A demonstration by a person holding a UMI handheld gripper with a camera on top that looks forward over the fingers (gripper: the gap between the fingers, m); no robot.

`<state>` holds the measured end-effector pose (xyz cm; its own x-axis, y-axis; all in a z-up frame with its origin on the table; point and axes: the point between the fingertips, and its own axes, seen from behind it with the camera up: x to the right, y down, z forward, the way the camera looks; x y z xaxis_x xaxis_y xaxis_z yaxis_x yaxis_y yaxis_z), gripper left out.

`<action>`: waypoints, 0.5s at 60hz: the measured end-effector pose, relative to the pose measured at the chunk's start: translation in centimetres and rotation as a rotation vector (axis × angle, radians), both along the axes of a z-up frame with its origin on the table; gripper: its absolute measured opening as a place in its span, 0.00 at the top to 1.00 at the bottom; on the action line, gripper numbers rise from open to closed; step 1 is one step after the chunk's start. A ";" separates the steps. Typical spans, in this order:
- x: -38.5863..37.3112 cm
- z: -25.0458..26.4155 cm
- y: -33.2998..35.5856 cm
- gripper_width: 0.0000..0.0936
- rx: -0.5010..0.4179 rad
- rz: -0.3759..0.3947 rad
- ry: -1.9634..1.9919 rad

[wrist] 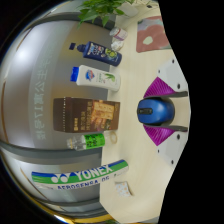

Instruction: Arrange mouse

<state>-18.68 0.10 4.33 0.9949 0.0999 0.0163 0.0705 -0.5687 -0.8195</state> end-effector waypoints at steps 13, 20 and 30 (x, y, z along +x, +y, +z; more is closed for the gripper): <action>11.5 11.2 0.9 0.58 0.154 -0.057 0.097; 21.6 10.2 1.1 0.58 0.134 -0.129 0.061; 31.5 1.4 -0.4 0.59 -0.019 -0.185 0.016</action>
<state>12.86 -0.33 5.71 0.9964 -0.0852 0.0006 -0.0497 -0.5863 -0.8086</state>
